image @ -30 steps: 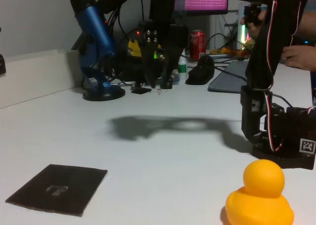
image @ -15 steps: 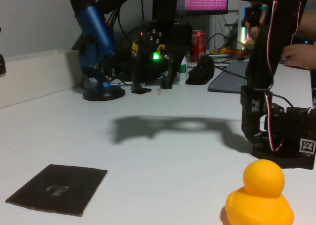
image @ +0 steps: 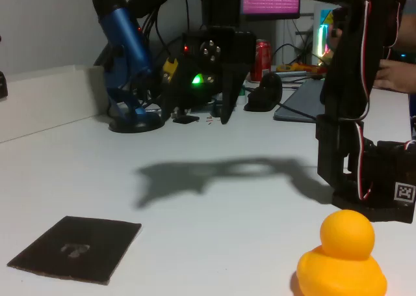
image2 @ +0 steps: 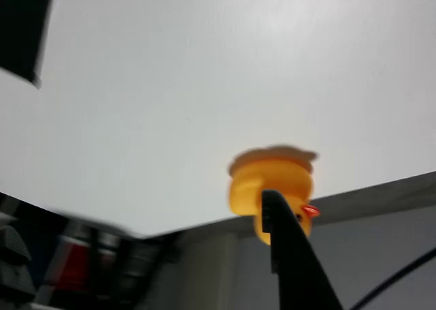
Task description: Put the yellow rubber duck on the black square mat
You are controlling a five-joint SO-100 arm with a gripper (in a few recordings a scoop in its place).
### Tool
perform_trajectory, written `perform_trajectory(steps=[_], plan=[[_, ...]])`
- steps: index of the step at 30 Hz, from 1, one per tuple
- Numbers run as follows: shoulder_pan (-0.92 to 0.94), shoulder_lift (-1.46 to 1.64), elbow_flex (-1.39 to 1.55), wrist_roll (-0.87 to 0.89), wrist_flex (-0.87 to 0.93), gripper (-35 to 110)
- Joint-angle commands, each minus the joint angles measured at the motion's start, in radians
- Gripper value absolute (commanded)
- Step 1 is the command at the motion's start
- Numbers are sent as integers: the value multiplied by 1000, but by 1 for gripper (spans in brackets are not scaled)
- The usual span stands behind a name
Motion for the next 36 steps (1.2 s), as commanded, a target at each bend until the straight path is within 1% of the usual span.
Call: perform_trajectory(steps=[1, 10, 18, 28, 32, 36], plan=[[-110, 49, -12, -14, 21, 40], [-330, 49, -9, -12, 29, 40], [-489, 49, -11, -12, 187, 40], [-653, 48, -11, -11, 193, 40], [-673, 38, -15, -12, 179, 40], [-672, -41, -20, -12, 179, 40]])
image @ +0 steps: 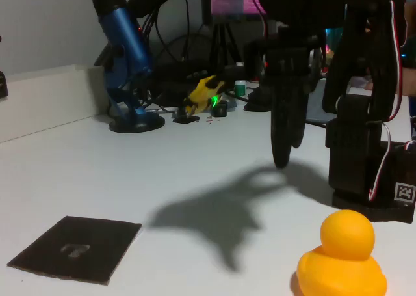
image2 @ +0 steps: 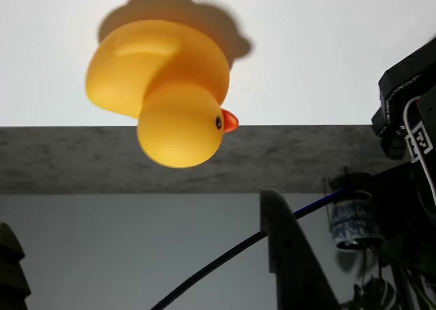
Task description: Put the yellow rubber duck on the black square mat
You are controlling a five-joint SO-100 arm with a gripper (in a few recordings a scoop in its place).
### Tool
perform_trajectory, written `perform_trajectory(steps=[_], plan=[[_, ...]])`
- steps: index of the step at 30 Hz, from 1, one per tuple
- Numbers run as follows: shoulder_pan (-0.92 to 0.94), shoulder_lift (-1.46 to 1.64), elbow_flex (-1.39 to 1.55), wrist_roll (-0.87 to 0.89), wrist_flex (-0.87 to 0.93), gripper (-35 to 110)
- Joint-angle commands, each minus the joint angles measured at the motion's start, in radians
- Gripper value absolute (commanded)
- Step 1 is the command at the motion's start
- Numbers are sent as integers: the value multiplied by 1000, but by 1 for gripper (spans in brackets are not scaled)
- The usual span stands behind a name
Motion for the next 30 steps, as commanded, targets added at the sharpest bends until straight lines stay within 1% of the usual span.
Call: perform_trajectory(steps=[1, 7, 12, 18, 30], plan=[[-31, -40, -21, -12, 34, 40], [-34, -199, -26, -14, 32, 40], [-51, -201, -26, -14, 32, 40], [-212, -207, -17, -14, 37, 40], [-227, -229, -8, -14, 35, 40]])
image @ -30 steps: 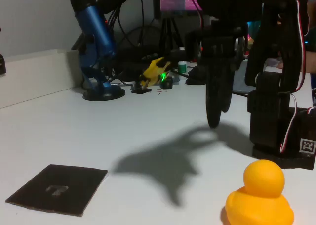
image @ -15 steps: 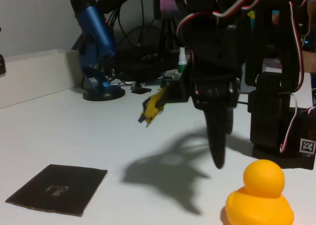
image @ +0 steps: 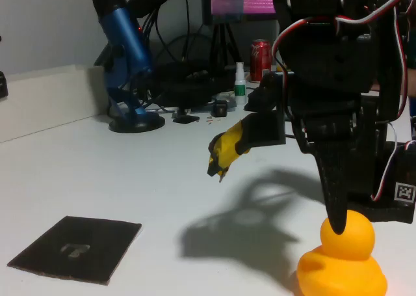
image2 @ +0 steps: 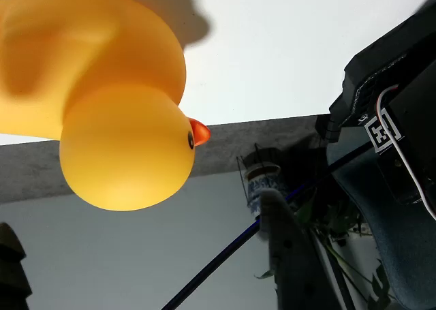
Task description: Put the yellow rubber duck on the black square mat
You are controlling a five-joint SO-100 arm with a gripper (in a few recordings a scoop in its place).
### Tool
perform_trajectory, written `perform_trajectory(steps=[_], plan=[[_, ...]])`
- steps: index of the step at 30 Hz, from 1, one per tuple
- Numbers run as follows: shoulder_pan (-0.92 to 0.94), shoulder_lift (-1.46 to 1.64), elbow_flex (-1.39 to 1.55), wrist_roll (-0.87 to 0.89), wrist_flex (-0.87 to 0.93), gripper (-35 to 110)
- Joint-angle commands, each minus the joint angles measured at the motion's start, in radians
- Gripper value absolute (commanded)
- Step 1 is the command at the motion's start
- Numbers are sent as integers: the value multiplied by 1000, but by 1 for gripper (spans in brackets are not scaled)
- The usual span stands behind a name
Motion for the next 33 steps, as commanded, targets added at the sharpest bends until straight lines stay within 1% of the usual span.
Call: perform_trajectory(steps=[1, 6, 24, 29, 33], plan=[[-34, -11, -5, -14, 34, 40], [-37, -94, -12, -14, 34, 40], [-41, -98, -8, -18, 44, 40], [-158, -98, -6, -15, 46, 40], [-167, -98, -6, -15, 46, 40]])
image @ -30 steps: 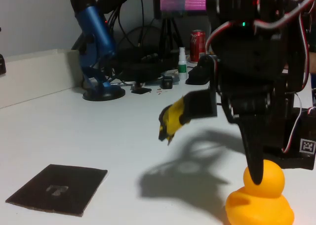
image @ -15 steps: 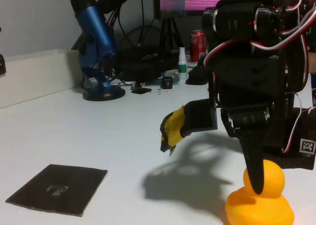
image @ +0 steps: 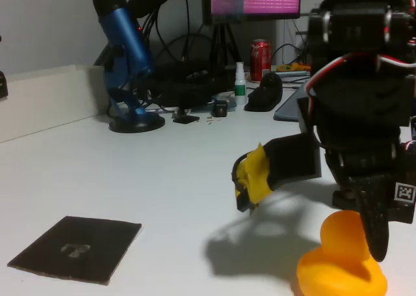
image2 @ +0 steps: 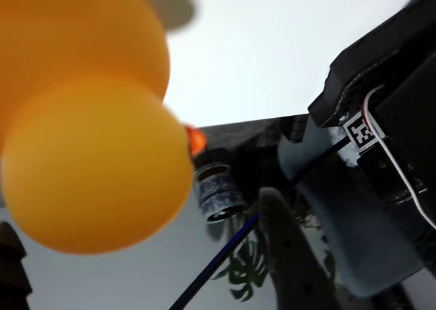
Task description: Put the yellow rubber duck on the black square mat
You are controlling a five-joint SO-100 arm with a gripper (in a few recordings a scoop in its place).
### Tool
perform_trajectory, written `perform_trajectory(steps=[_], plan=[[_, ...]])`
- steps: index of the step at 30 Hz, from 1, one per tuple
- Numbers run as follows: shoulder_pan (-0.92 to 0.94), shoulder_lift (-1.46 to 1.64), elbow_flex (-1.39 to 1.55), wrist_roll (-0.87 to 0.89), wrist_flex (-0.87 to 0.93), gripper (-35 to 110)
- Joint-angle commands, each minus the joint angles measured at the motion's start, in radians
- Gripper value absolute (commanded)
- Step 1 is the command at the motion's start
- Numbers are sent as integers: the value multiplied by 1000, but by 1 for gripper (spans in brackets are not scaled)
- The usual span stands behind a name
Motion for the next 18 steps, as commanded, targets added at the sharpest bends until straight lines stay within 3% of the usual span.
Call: perform_trajectory(steps=[1, 12, 18], plan=[[-31, 18, -6, -14, 46, 40], [-26, 20, -18, -14, 44, 40], [71, 29, -18, -14, 40, 40]])
